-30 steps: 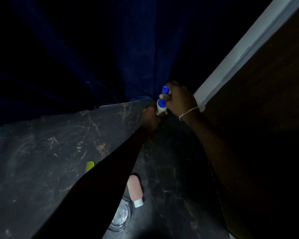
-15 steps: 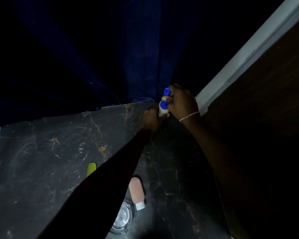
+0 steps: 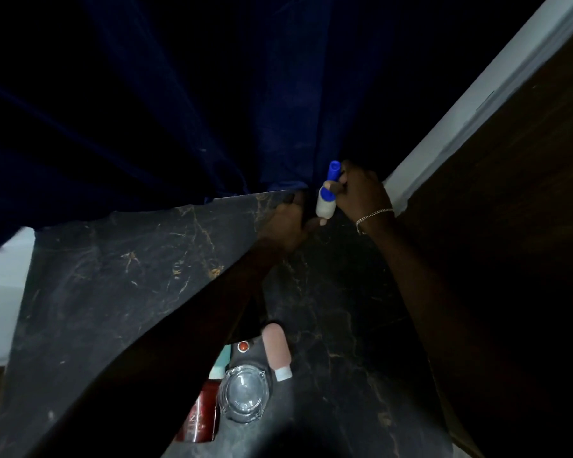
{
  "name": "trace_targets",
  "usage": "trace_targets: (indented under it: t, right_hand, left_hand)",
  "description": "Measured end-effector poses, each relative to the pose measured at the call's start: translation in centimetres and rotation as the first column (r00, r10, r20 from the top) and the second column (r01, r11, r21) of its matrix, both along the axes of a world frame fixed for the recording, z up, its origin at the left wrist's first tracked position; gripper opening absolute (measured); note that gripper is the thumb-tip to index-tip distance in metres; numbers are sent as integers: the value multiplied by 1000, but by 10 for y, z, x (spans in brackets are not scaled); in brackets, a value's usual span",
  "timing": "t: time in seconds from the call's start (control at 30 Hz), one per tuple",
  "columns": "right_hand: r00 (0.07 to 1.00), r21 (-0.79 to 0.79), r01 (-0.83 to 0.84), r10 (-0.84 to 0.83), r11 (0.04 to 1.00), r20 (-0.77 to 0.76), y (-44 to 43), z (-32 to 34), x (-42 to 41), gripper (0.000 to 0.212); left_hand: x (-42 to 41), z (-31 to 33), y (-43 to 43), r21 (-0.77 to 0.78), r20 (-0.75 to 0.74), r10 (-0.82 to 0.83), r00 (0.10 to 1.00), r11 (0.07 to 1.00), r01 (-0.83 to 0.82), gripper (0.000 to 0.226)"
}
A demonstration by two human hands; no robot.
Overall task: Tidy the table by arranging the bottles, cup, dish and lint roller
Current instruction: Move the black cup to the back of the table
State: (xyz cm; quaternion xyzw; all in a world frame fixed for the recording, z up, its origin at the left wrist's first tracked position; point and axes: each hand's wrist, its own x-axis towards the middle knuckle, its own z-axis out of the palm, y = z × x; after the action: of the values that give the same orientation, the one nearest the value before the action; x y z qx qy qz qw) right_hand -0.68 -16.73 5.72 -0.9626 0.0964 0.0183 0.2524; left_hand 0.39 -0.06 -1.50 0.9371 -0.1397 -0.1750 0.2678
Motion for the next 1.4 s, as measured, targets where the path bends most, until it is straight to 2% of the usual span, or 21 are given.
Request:
trace_targets:
  t: [0.13,0.27,0.37,0.57,0.67,0.73,0.83,0.9,1.1,1.27,1.4]
  right_hand:
    - [999,20,30,-31,999,18,4,4,-6,29]
    - [995,50,100,-101,994,25,0,8,-15,60]
    - [989,32,136,-138,990,49,1,14,-29,76]
    - [985,-1,127,-126,992,122,20,18,-79,80]
    - [983,-102,68,-49,992,177,41,22,-111,75]
    - [976,-156,61,-27,986,215,65,23,-137,75]
    - [989,15,26,-28,1000,143,105,20,-167,76]
    - [996,71,-21,15,997,85,126,15,-181,74]
    - [994,43,-107,106,993,15,171,-2,-206,71]
    - [977,237,68,-16,969,-214,194,-12,-203,67]
    - [940,336,165,-45,927,-338,202,-19,-189,52]
  left_hand:
    - [-12,19,26,44,111,-29,993,999,24,80]
    - [-30,49,50,118,188,-64,980,992,42,87]
    - [-51,73,78,136,304,-128,944,987,90,88]
    - [-99,90,132,224,377,-162,912,971,80,85]
    - [-124,86,156,259,386,-163,908,964,63,85]
    - [-143,84,172,254,371,-142,918,966,46,85]
    - [-165,78,191,233,348,-106,932,972,24,85]
    - [-178,73,201,225,333,-89,939,974,13,86]
    - [-204,53,214,101,218,71,973,990,-95,83]
    - [-209,39,212,-17,55,223,973,975,-222,60]
    - [-199,32,198,-40,-122,381,917,921,-388,44]
